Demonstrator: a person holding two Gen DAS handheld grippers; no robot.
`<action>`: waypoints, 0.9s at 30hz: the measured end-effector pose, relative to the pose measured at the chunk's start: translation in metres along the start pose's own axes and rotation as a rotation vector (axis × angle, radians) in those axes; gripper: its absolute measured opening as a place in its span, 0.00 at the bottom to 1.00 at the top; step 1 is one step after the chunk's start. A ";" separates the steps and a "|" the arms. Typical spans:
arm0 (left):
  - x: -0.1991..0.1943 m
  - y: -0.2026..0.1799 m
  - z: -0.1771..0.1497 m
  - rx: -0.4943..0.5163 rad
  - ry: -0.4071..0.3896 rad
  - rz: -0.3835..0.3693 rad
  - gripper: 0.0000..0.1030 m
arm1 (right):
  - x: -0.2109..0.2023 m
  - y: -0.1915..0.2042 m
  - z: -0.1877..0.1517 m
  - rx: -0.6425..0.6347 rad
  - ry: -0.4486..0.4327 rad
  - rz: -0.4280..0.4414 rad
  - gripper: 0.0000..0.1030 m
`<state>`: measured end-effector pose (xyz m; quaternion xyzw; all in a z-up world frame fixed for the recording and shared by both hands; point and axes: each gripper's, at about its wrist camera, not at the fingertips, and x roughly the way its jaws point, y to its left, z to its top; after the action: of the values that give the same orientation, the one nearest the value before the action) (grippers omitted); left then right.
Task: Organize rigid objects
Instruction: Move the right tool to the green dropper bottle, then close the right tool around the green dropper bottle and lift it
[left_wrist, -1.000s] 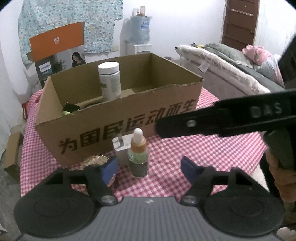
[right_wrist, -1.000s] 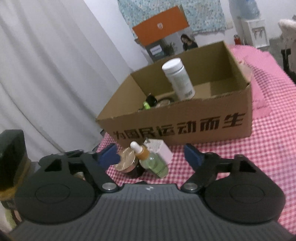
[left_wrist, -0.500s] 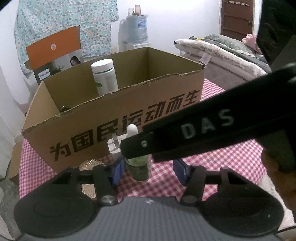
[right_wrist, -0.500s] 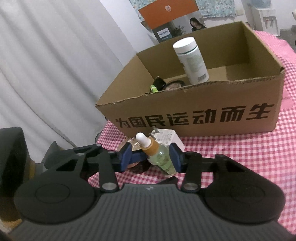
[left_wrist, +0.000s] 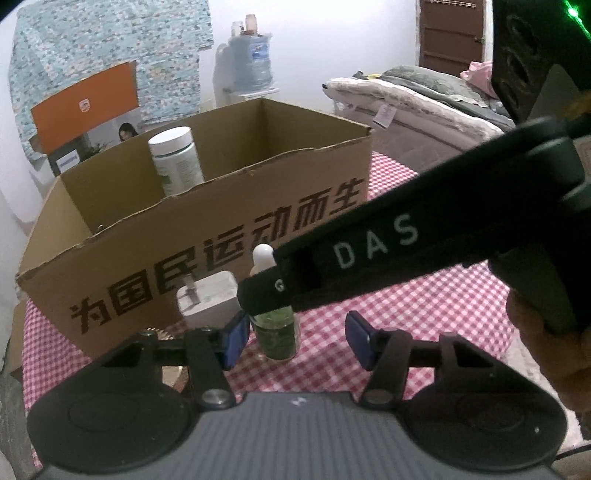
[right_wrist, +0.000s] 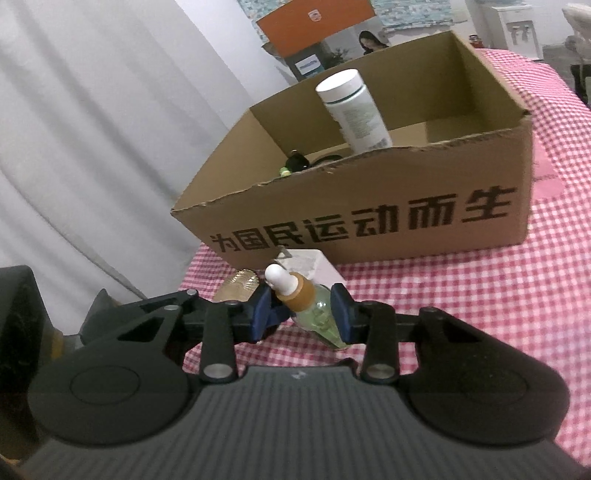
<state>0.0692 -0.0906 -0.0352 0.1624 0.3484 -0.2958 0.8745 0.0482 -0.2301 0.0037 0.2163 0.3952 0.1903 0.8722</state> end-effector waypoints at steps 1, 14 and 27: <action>0.000 -0.002 0.001 0.003 -0.001 -0.004 0.56 | -0.002 -0.001 -0.001 0.003 0.000 -0.004 0.34; 0.005 -0.021 0.008 0.054 -0.026 -0.023 0.57 | -0.017 -0.015 -0.006 0.024 -0.012 -0.041 0.36; 0.005 -0.022 0.007 0.053 -0.025 -0.017 0.58 | -0.017 -0.014 -0.006 0.017 -0.010 -0.037 0.36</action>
<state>0.0622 -0.1128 -0.0353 0.1786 0.3307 -0.3145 0.8717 0.0359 -0.2492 0.0028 0.2174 0.3966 0.1698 0.8756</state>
